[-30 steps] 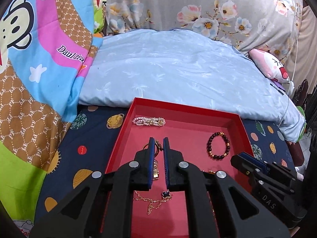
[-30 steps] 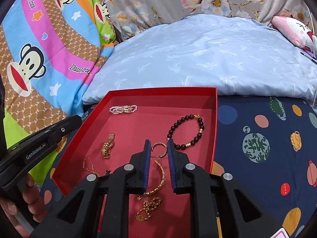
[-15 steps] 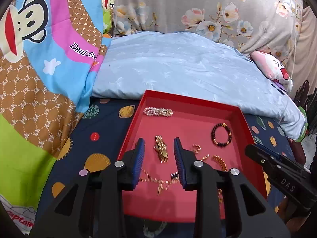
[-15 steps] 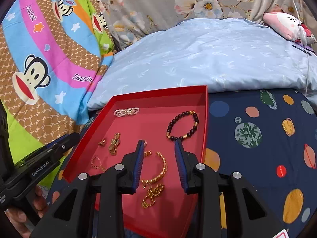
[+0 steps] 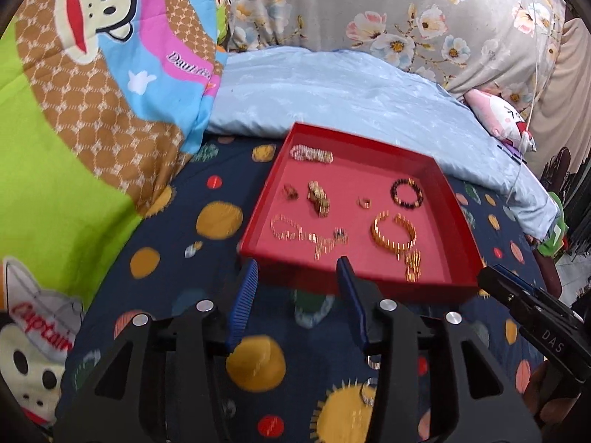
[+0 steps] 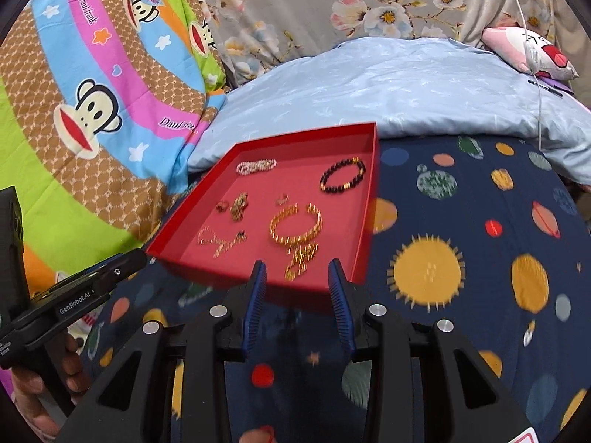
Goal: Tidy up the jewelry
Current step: 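Move the left tool onto the silver ring on the sheet and close it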
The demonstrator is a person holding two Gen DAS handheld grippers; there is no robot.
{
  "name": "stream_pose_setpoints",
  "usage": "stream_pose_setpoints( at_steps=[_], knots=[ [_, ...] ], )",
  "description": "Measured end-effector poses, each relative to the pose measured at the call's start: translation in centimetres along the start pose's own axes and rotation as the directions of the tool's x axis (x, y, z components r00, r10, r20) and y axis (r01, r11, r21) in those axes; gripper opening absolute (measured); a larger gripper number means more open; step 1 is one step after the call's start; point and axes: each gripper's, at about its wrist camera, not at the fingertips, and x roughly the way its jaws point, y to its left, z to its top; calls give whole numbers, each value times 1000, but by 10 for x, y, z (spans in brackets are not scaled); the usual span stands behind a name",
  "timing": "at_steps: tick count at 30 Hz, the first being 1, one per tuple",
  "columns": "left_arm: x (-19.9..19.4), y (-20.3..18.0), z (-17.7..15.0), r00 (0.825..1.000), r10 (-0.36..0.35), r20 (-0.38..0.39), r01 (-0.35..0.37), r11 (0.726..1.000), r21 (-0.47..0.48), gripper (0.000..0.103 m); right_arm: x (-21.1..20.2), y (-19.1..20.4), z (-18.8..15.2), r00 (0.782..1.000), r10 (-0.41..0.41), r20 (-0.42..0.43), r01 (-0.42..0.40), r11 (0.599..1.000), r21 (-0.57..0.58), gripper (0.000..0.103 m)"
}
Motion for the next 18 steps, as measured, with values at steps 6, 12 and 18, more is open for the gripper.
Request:
stream_pose_setpoints(
  at_steps=[6,12,18],
  knots=[
    [-8,-10,-42,997,-42,-68,42,999,2,43,-12,-6,-32,999,-5,-38,7,999,42,35],
    [-7,-33,-73,991,-65,-117,70,997,35,43,-18,-13,-55,998,-8,-67,14,997,79,35],
    [0,-53,-88,988,-71,-137,81,994,72,42,-23,-17,-68,997,3,-82,6,994,109,35]
  ],
)
